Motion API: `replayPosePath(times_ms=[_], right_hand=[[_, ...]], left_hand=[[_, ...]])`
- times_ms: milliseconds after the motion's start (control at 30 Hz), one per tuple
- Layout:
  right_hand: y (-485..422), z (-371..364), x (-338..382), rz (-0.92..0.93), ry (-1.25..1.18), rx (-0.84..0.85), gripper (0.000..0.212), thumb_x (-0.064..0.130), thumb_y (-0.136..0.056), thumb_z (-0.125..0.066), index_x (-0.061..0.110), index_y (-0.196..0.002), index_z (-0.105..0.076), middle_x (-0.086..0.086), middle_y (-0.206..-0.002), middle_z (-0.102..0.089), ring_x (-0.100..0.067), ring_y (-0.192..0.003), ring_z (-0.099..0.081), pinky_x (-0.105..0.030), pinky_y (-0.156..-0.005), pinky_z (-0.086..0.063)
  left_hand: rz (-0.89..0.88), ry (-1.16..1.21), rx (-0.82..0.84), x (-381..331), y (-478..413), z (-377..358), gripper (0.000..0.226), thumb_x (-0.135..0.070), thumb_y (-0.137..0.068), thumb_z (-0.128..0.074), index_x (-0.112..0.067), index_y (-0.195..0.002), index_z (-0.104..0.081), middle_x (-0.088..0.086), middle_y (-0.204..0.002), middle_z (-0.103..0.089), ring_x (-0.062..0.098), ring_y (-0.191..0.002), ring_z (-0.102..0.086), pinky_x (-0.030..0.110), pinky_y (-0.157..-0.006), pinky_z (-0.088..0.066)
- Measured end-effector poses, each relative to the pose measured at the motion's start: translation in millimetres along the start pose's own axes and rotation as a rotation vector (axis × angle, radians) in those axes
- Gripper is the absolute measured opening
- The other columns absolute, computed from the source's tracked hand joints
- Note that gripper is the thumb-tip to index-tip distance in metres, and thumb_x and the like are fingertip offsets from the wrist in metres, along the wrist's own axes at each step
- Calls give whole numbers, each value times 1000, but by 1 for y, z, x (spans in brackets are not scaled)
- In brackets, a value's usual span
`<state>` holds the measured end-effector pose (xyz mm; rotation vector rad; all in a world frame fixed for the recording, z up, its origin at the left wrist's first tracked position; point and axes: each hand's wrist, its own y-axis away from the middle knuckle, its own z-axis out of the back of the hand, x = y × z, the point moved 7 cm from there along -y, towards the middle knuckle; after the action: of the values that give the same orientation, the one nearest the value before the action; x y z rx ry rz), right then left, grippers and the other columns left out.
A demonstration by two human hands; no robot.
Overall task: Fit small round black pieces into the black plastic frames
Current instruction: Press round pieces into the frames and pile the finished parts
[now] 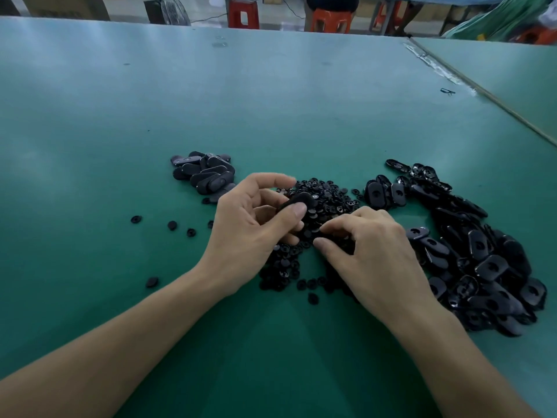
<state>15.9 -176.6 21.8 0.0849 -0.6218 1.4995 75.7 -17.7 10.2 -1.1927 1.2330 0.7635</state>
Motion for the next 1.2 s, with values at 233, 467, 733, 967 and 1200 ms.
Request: replayPosePath(times_ms=[233, 467, 733, 967, 1200], right_hand=[[-1, -1, 1, -24, -14, 35, 13, 31, -92, -69, 23, -101, -74, 7, -93, -60, -14, -93, -56, -32, -84, -50], [0, 0, 2, -25, -38, 9, 9, 30, -93, -68, 22, -96, -73, 9, -92, -60, -13, -91, -55, -32, -80, -49], [0, 8, 0, -34, -314, -124, 9, 26, -99, -59, 25, -90, -58, 11, -71, -62, -10, -69, -59, -26, -60, -46], [0, 14, 2, -41, -442, -200, 10, 18, -90, -72, 26, -87, -67, 15, -74, -67, -3, -74, -65, -8, -65, -47], [0, 17, 0, -42, -533, -229, 19, 12, -89, -75, 23, -104, -73, 20, -84, -70, 2, -80, -69, -8, -73, -51]], left_hand=[[-58, -60, 7, -6, 1, -4, 17, -14, -88, -66, -23, -102, -72, -5, -76, -64, 9, -68, -64, 22, -62, -54], [-48, -60, -17, -5, 2, 0, 15, -19, -81, -76, -23, -92, -67, 0, -75, -65, 16, -67, -57, 43, -65, -49], [-86, -74, -21, -9, 2, 1, 16, -13, -84, -76, -24, -95, -74, 9, -84, -73, 14, -72, -61, 24, -62, -52], [-32, -12, -25, -6, 4, 0, 16, -3, -81, -79, -12, -85, -66, 3, -72, -71, 18, -63, -70, 23, -55, -55], [34, 38, -61, -2, 2, 2, 18, -1, -81, -78, -11, -94, -72, 8, -78, -76, 21, -70, -75, 24, -64, -58]])
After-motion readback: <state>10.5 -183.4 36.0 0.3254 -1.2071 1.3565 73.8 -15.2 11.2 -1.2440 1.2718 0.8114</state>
